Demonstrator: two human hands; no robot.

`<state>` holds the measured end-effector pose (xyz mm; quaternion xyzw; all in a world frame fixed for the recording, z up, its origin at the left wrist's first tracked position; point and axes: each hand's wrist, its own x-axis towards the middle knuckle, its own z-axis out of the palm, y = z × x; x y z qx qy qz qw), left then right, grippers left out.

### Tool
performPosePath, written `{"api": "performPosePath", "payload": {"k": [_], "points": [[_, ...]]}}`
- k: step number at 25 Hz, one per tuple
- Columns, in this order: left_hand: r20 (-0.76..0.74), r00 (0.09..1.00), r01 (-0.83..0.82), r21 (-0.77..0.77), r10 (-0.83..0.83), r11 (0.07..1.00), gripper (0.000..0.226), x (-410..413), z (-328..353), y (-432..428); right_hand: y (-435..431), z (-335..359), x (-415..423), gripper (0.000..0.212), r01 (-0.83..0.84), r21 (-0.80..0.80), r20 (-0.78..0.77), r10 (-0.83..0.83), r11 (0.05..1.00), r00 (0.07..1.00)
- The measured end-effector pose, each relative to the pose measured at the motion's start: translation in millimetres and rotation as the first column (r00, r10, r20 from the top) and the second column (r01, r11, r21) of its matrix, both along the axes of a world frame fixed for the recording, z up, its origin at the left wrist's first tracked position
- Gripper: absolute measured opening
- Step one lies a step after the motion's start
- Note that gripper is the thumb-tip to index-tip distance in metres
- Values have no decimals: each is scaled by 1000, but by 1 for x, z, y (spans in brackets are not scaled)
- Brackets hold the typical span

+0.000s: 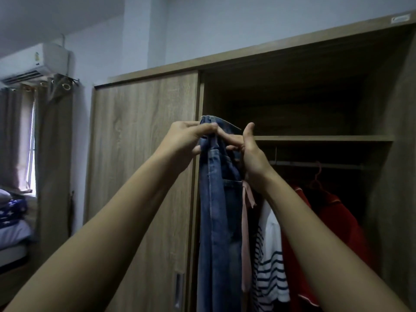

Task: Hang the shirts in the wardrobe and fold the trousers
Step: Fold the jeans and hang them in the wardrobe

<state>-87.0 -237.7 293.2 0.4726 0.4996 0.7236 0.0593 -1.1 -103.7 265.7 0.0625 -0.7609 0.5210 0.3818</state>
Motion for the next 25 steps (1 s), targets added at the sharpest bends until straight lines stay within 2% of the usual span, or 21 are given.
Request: {"api": "performPosePath", "payload": {"k": [2, 3, 4, 5, 6, 8, 11, 12, 14, 16, 18, 19, 21, 23, 25], "points": [[112, 991, 77, 23, -79, 997, 13, -3, 4, -6, 15, -14, -5, 53, 302, 80, -176, -285, 950, 942], [138, 985, 102, 21, -104, 995, 11, -4, 6, -9, 24, -26, -7, 61, 448, 94, -228, -419, 889, 879], [146, 982, 117, 10, -117, 993, 13, -6, 7, -12, 30, -38, -8, 70, 489, 98, -212, -462, 867, 861], [148, 982, 121, -4, -119, 993, 18, -10, 7, -14, 32, -48, -8, 69, 471, 100, -162, -452, 877, 877], [140, 984, 109, -18, -106, 994, 23, -16, 5, -15, 34, -54, -6, 57, 440, 104, -120, -428, 892, 896], [73, 997, -1, -81, 7, 997, 26, -27, -6, -15, 34, -53, -6, 40, 499, 129, -147, -481, 857, 864], [-146, 980, -160, -163, 136, 974, 27, -40, -27, -8, 29, -47, -7, 46, 552, 138, -185, -526, 822, 830], [-174, 969, -197, -131, 173, 972, 31, -41, -30, -4, 29, -46, -7, 48, 555, 137, -184, -529, 820, 828], [-187, 927, -327, 27, 326, 945, 35, -42, -29, 3, 30, -49, 0, 48, 531, 91, -210, -505, 843, 837], [-223, 872, -400, 186, 435, 897, 28, -38, -21, 5, 29, -68, 11, 58, 511, 93, -245, -477, 855, 844], [-248, 829, -426, 300, 501, 854, 23, -39, -12, 4, 29, -125, 16, 66, 530, 150, -221, -494, 834, 841], [-261, 816, -426, 331, 516, 842, 23, -38, -9, 1, 30, -158, 17, 57, 545, 170, -204, -511, 821, 835], [-298, 810, -413, 322, 505, 852, 24, -41, -11, -1, 36, -206, 20, 31, 614, 149, -187, -587, 775, 787], [-314, 816, -410, 278, 485, 869, 25, -48, -19, 2, 52, -218, 25, 31, 680, 123, -186, -656, 723, 731], [-294, 845, -374, 270, 446, 887, 27, -55, -26, 3, 62, -213, 27, 33, 676, 113, -160, -658, 728, 736]]}}
